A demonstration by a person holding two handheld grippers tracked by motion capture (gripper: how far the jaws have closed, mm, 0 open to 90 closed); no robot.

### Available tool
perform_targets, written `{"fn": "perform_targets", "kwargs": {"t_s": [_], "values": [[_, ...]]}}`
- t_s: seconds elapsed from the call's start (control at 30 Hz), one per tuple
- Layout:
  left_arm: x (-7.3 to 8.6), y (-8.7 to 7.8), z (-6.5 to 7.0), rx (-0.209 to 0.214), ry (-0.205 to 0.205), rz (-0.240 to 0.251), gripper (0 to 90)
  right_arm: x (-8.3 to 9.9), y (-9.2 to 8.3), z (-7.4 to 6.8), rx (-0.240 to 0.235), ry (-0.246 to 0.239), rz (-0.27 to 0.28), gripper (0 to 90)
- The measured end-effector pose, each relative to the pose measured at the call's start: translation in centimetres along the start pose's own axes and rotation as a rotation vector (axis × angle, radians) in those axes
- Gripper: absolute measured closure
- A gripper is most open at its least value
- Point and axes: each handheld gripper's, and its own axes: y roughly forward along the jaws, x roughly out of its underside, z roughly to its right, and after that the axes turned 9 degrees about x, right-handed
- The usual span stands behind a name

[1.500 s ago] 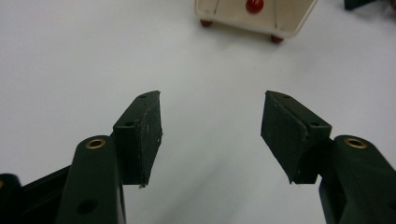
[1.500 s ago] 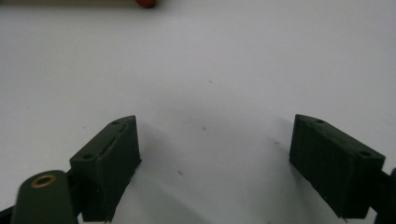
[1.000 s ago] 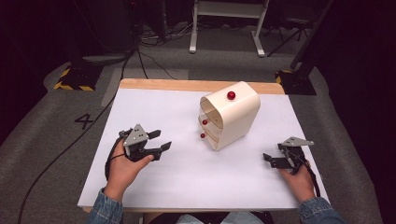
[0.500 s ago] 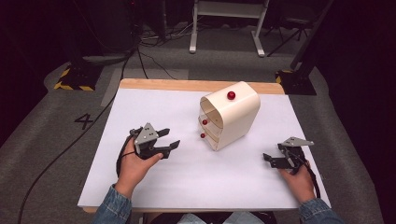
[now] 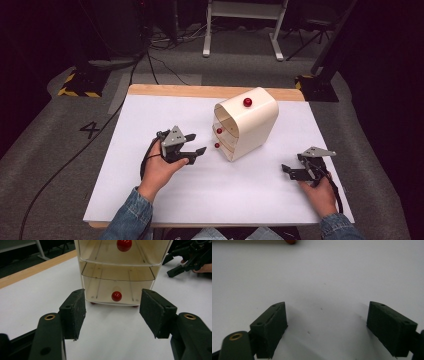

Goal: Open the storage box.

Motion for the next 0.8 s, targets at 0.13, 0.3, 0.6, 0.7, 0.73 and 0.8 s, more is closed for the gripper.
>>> {"fn": "perform_targets", "kwargs": {"t_s": [0.13,0.3,0.6,0.7,0.73,0.8], "values": [[-0.2,1.5,0.0,0.028,-0.016,0.022,40.0,0.0,0.0,0.0,0.0,0.0,0.0,16.7],[-0.1,3.4,0.1,0.018,0.001,-0.028,40.5,0.0,0.0,0.0,0.002,-0.002,0.002,16.7],[1.2,5.3,-1.1,0.057,-0.046,0.024,45.6,0.0,0.0,-0.1,0.001,-0.002,0.001,16.9],[1.6,5.9,-1.1,0.073,-0.052,0.018,50.1,0.0,0.0,0.0,0.001,-0.002,0.001,16.9],[1.7,6.1,-1.1,0.076,-0.048,0.012,51.5,0.0,0.0,0.0,0.0,-0.001,0.001,16.9],[1.7,6.4,-1.0,0.077,-0.046,0.005,55.7,0.0,0.0,0.0,0.001,-0.002,0.001,16.9]]}}
